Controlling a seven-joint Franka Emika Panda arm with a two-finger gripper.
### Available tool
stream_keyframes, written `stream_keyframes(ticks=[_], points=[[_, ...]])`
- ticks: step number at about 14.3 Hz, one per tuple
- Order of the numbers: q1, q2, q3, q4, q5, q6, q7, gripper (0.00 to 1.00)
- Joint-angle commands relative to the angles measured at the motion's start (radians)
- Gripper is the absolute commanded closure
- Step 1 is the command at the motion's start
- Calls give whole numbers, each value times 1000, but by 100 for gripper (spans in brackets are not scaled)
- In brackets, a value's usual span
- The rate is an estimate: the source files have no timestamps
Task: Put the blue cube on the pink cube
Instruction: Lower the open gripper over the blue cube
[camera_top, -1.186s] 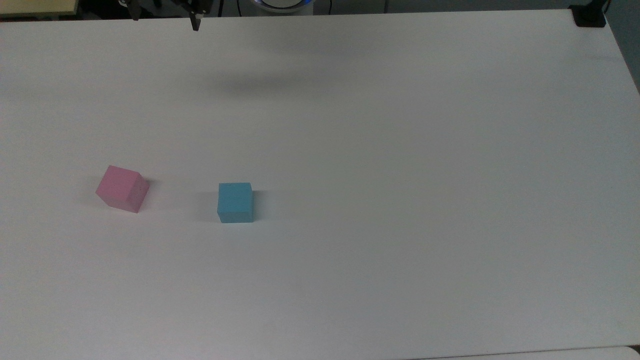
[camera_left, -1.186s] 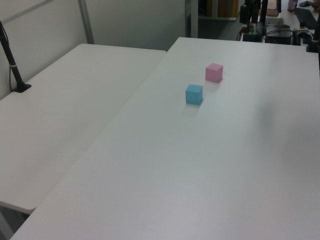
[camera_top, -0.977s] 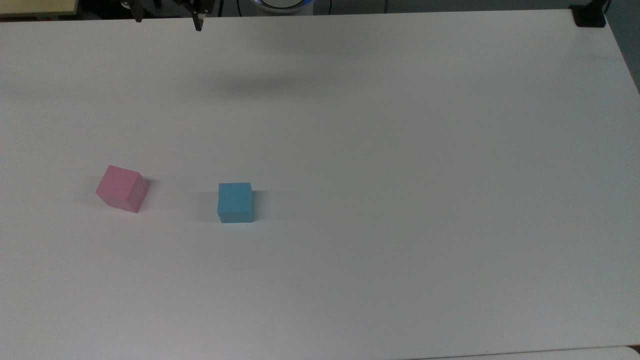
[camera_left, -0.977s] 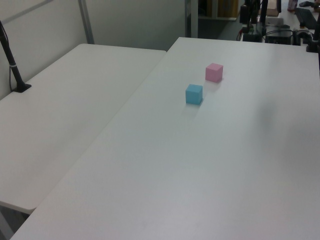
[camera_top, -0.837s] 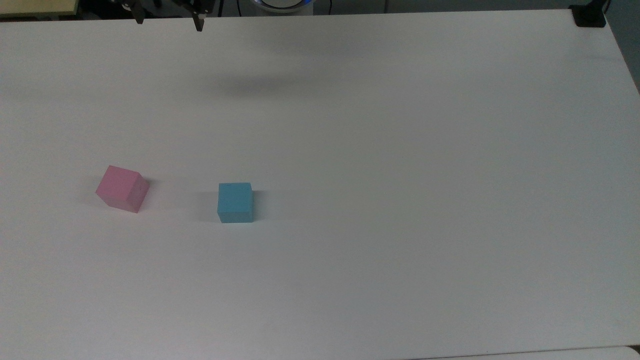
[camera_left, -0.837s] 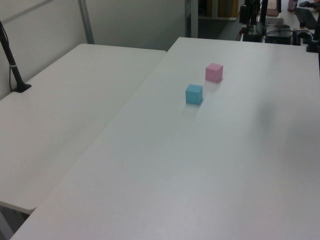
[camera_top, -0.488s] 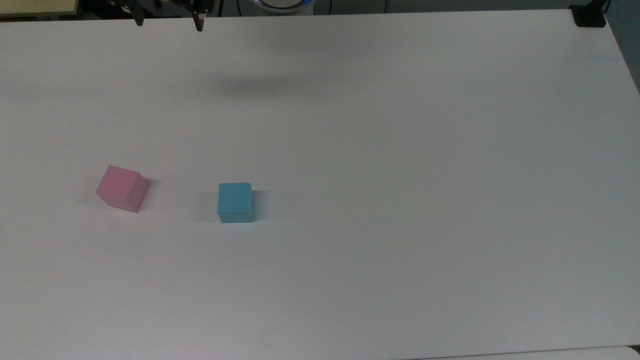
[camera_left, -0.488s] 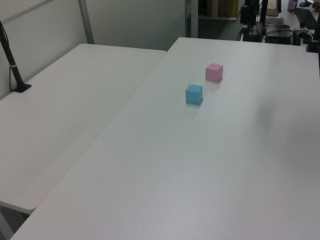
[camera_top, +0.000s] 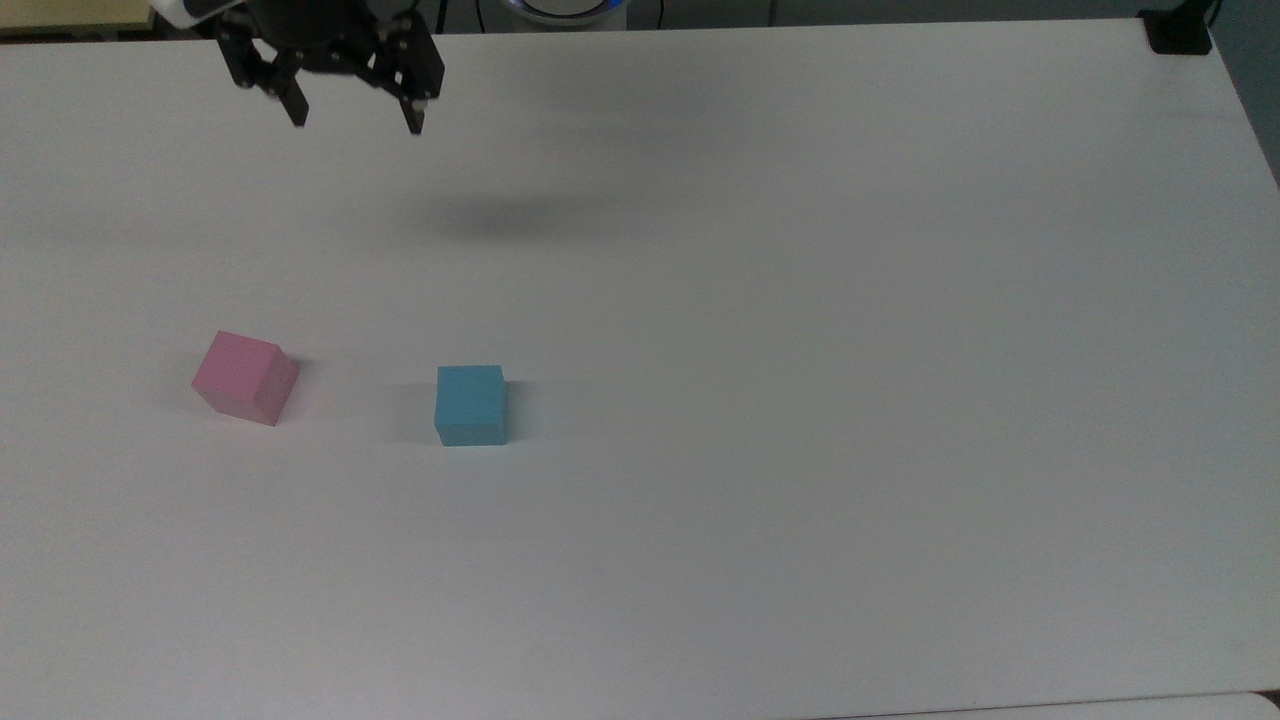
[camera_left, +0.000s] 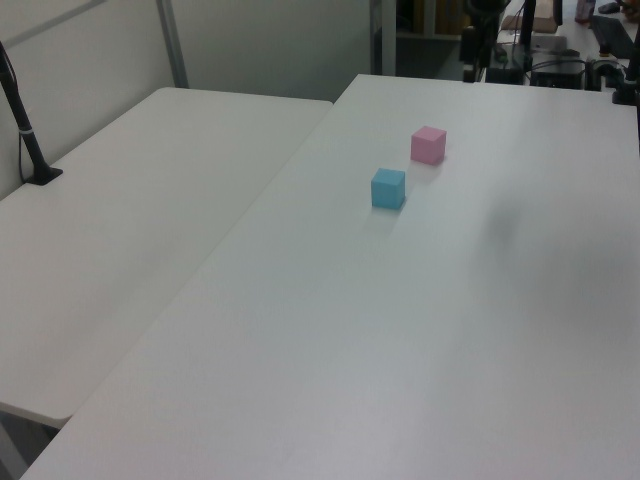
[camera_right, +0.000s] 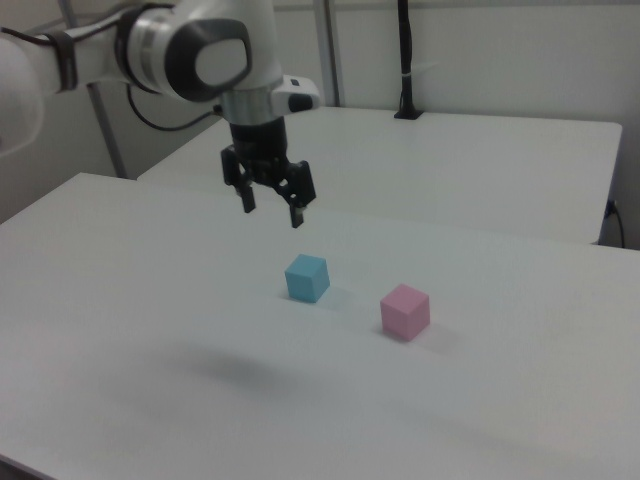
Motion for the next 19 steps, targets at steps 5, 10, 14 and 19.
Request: stream_keyframes(ticks=[5, 10, 14, 19], points=[[28, 290, -7, 24, 28, 433, -25, 0], [48, 364, 7, 20, 28, 464, -15, 0], [48, 375, 50, 26, 25, 465, 39, 0], [75, 416, 74, 26, -6, 559, 113, 0]])
